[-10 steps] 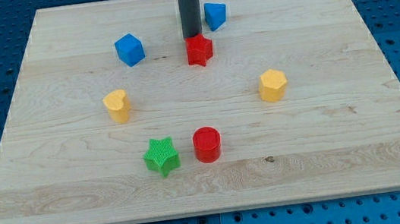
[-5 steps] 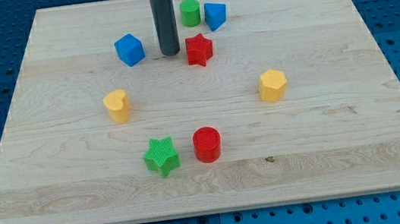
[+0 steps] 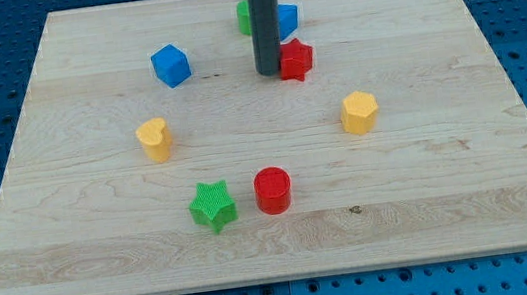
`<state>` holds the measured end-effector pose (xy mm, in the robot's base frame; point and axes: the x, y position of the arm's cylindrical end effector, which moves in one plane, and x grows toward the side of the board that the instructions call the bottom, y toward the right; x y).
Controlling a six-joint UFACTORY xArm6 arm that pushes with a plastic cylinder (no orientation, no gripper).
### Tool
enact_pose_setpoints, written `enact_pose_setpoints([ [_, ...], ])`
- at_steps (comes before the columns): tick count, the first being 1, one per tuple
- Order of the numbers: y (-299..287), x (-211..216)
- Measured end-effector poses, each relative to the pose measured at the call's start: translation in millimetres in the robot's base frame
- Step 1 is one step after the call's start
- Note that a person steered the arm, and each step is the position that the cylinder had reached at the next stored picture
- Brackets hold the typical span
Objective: Place the red star diagonally to the blue triangle
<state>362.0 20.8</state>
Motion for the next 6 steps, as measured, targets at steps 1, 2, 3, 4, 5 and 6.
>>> enact_pose_setpoints([
  [1, 8, 0],
  [2, 11, 0],
  [3, 14, 0],
  [4, 17, 0],
  [5, 28, 0],
  [6, 38, 0],
])
